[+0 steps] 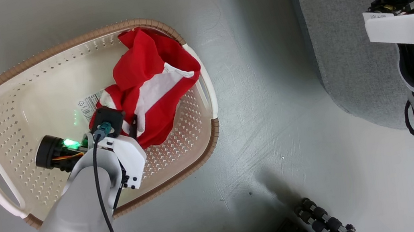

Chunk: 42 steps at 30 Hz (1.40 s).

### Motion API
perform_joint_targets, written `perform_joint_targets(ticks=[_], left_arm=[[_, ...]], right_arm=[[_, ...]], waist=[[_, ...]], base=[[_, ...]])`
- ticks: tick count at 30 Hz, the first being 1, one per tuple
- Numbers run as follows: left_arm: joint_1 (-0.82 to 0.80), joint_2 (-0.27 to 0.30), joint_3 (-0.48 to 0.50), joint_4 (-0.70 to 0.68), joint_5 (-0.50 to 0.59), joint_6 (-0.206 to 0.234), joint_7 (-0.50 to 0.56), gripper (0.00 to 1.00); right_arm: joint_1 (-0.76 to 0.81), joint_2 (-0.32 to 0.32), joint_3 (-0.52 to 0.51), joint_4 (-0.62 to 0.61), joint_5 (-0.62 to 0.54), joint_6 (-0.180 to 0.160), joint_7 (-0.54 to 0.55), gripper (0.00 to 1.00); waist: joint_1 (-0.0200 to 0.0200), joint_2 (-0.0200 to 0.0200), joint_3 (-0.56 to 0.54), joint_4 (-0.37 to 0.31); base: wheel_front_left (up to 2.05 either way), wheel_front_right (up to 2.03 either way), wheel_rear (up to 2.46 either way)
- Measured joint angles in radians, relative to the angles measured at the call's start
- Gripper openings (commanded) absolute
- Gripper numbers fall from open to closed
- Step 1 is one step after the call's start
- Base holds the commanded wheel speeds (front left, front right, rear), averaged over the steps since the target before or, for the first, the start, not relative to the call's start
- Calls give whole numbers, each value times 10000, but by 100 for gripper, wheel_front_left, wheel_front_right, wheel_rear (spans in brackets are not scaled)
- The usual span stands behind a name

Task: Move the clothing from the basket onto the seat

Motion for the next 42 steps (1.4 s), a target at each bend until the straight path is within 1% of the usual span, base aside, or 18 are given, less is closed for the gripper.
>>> perform_joint_targets(ticks=[13, 14, 23, 25, 42], left_arm=[[-370, -12, -232, 31, 148, -336, -453, 0], [-376, -4, -238, 23, 173, -416, -504, 0], [-407, 17, -297, -230, 234, -606, -982, 0], [-418, 48, -295, -320, 234, -713, -1022, 0], [-538, 368, 249, -1484, 17, -694, -1373, 0]], right_arm=[[-5, 0, -221, 288, -40, 0, -15, 100], [-5, 0, -245, 293, -40, 0, -15, 100], [58, 0, -391, 602, -178, 0, -58, 100], [104, 0, -426, 685, -201, 0, -58, 100], [1053, 0, -441, 1350, -809, 0, -59, 100]], waist=[[0, 0, -293, 121], [0, 0, -332, 142], [0, 0, -788, 372], [0, 0, -918, 437], [0, 0, -2364, 1080]], base=[[0, 0, 0], [0, 0, 0], [0, 0, 0], [0, 0, 0], [0, 0, 0]])
